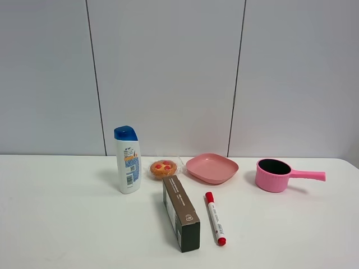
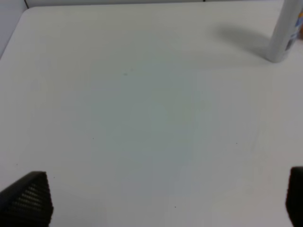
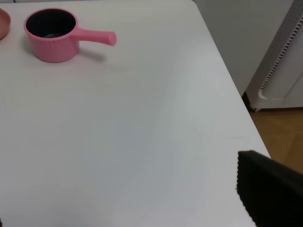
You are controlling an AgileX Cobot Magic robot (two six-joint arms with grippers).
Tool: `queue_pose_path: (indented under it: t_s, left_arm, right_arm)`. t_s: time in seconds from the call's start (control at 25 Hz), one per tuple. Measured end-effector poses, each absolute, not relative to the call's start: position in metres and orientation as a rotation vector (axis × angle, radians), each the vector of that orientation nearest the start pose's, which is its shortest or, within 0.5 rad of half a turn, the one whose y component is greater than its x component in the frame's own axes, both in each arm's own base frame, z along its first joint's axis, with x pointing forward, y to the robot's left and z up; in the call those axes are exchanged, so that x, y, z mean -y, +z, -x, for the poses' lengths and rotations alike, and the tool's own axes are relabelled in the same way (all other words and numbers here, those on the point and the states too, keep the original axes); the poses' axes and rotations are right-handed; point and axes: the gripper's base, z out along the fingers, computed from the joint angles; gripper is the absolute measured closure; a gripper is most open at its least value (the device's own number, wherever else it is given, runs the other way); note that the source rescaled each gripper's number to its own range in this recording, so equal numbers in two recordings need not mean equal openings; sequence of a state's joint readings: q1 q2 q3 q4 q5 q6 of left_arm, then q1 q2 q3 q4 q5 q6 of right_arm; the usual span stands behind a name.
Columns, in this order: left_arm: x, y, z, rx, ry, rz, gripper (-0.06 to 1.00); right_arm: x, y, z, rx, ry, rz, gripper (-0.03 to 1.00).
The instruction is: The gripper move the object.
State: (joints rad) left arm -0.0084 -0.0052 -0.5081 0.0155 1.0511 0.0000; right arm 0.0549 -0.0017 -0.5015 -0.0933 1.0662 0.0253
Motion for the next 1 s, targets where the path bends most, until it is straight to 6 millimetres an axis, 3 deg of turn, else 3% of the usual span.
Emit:
queue_pose_path:
  t_s: [1.0]
  left_arm:
    - [-0.0013, 0.2803, 0.0063, -2.021, 0.013, -0.008, -0.06]
  right_arm:
    - [0.0077, 0.2775, 0.0053, -2.044, -0.062, 0.025, -0.03]
